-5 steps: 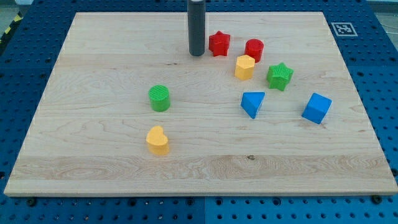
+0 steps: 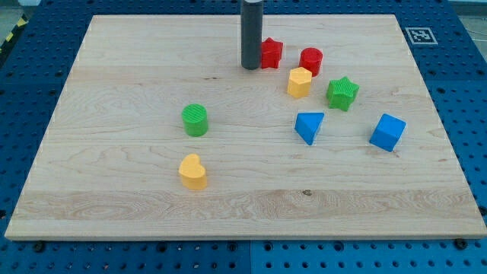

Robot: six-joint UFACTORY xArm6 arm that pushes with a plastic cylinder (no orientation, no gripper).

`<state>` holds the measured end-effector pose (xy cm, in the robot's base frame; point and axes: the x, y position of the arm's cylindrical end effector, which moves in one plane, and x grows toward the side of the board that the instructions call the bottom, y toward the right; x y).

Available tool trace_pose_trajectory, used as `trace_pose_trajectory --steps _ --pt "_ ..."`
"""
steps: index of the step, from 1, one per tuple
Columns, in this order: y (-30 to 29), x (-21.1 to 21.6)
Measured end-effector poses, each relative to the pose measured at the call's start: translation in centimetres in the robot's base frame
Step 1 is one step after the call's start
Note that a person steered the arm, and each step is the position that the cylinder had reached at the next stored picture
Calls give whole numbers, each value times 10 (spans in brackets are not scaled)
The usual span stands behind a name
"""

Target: Place the red star above the red circle

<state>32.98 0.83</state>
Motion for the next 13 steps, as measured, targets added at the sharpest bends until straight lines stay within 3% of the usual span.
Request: trace_pose_trajectory --steps 6,9,13 --pt "20 -17" --pt "45 -52" --pt "52 -46"
